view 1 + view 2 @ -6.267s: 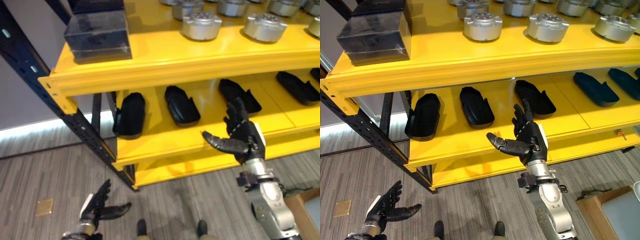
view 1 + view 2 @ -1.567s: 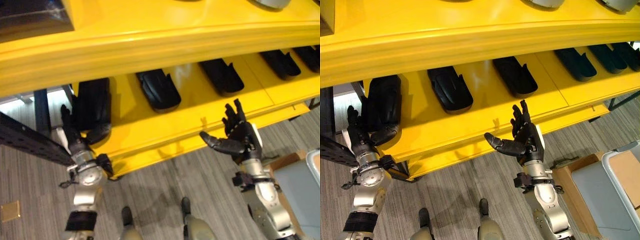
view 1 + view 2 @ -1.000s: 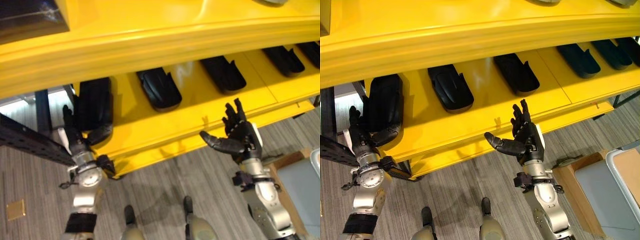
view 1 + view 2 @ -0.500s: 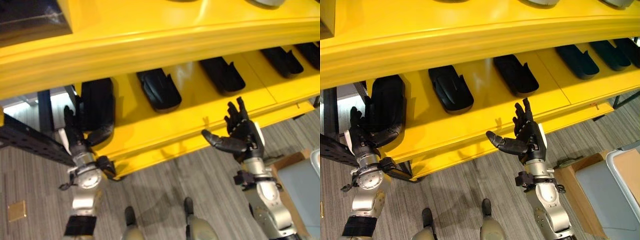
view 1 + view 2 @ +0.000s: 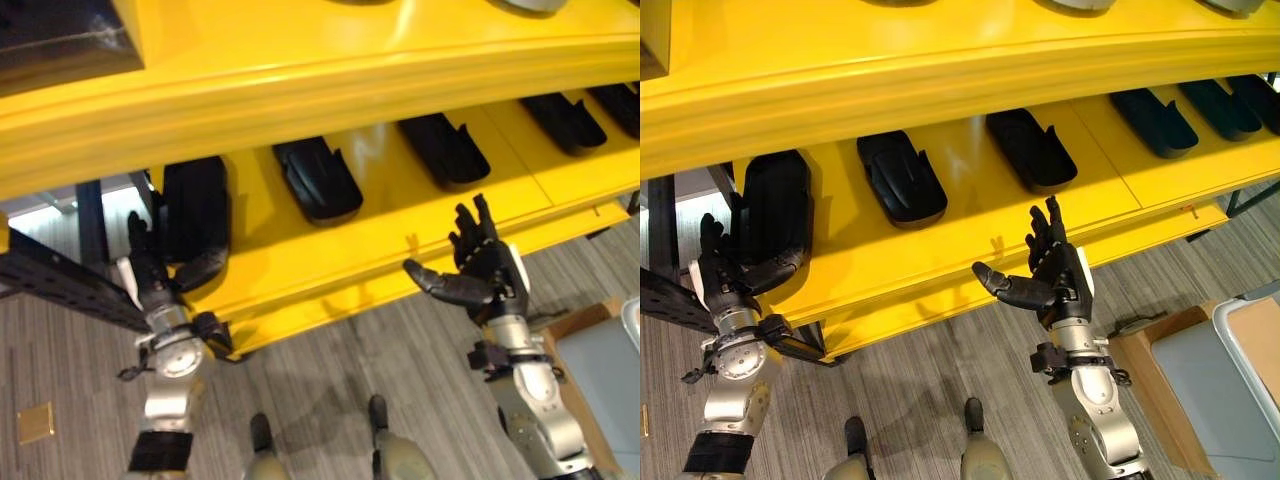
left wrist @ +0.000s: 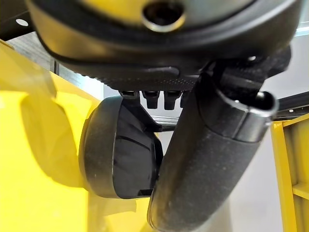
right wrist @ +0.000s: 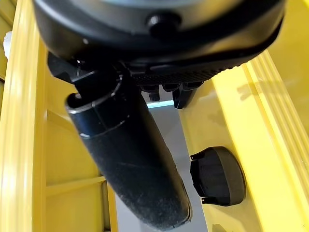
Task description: Move parts from the plastic box to the shelf.
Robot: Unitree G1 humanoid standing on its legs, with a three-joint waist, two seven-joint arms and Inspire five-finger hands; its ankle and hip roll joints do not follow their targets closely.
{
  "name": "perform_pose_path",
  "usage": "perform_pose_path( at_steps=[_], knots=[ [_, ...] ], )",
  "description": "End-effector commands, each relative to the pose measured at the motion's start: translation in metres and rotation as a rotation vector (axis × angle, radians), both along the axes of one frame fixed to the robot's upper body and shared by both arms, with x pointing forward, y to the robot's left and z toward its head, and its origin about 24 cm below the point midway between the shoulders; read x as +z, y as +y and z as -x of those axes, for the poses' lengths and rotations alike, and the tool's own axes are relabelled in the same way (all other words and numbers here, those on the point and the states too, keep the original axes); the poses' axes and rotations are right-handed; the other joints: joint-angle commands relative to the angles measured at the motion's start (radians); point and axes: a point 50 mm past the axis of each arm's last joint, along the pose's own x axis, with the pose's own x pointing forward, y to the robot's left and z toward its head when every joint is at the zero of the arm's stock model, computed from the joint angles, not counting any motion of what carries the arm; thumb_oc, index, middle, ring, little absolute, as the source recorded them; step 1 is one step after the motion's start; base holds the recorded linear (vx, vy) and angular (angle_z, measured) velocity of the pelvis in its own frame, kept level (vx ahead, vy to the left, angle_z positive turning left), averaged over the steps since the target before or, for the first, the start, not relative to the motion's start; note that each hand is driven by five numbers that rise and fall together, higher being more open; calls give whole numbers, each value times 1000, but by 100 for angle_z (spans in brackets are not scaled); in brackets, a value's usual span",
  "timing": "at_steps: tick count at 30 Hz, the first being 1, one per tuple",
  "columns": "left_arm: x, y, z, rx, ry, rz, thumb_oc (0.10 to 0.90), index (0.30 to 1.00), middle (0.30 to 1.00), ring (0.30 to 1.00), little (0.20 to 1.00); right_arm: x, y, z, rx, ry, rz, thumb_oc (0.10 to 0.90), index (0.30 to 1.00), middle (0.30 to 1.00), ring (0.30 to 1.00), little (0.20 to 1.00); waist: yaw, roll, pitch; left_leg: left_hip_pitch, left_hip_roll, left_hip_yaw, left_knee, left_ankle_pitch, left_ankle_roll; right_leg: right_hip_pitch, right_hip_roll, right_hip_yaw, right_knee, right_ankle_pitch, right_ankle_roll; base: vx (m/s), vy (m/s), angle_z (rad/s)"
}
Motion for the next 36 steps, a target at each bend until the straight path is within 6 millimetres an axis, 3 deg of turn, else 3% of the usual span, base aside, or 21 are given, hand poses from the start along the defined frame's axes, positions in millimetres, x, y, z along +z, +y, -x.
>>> perform_pose_path(
  at_steps=[1,20,36],
  knots=[
    [57,4,-9,-2,-256,-70,900,1000,1000,1000,1000,66,-4,6,-15,-354,8,900,1000,1000,1000,1000,-12,9,-51,85,-15,24,-7,-55,49,33,14,13,39,-37,-20,0,0,0],
    [56,-20,-18,-123,-254,-52,900,1000,1000,1000,1000,63,-6,7,-30,-343,1,900,1000,1000,1000,1000,-20,13,-54,91,-20,23,-7,-59,55,36,11,15,40,-35,-19,0,0,0],
    [53,-28,-21,-168,-247,-29,900,1000,1000,1000,1000,62,-8,9,-41,-339,10,900,1000,1000,1000,1000,-24,15,-54,95,-21,24,-7,-58,55,39,12,18,41,-33,-21,0,0,0]
  ],
)
